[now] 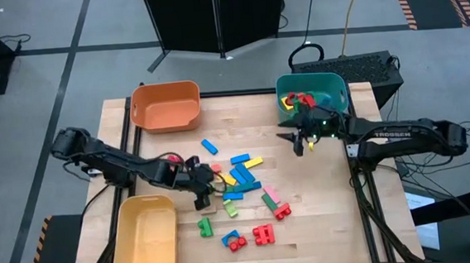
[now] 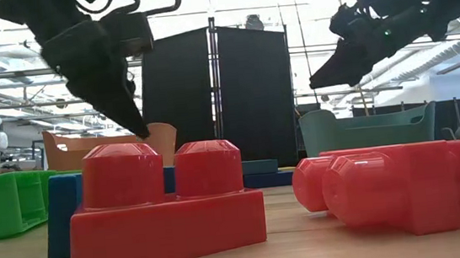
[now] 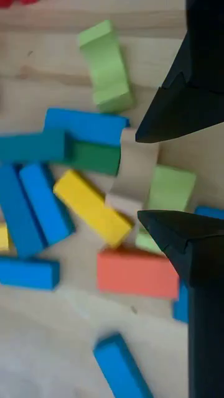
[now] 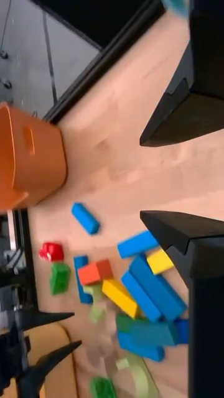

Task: Sort blocks by size
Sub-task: Put the brown arch block into the blue bin

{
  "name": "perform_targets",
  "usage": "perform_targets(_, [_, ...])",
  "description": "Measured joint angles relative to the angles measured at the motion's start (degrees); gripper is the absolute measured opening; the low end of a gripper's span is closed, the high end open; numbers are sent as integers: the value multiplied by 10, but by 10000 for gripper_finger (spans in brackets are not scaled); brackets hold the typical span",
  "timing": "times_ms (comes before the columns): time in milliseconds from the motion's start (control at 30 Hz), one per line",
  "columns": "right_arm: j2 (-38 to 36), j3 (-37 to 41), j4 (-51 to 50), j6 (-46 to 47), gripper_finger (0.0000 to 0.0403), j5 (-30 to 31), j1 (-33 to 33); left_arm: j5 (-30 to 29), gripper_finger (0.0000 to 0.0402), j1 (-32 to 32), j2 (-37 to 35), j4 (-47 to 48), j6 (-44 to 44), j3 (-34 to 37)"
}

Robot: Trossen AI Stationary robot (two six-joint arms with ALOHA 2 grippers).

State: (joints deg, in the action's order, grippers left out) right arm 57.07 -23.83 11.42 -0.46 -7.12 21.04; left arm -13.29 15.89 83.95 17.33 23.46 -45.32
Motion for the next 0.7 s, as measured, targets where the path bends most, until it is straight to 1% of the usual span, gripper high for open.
perform_targets(167, [32, 0, 28, 15, 164, 44, -48, -1, 183, 19, 45, -46, -33, 0])
perform_targets(300, [64, 0, 45, 15, 164, 70, -78, -3, 183, 21, 77, -78, -49, 0])
perform_targets(467, [100, 0, 76, 15, 164, 73, -97, -4, 183, 21, 108, -81, -48, 0])
perform_targets(600, [115, 0, 96, 13, 164, 74, -104, -7, 182, 21, 126, -86, -47, -1])
perform_targets(700, [119, 0, 108, 13, 164, 74, -109, -10, 175, 21, 132, -90, -44, -2])
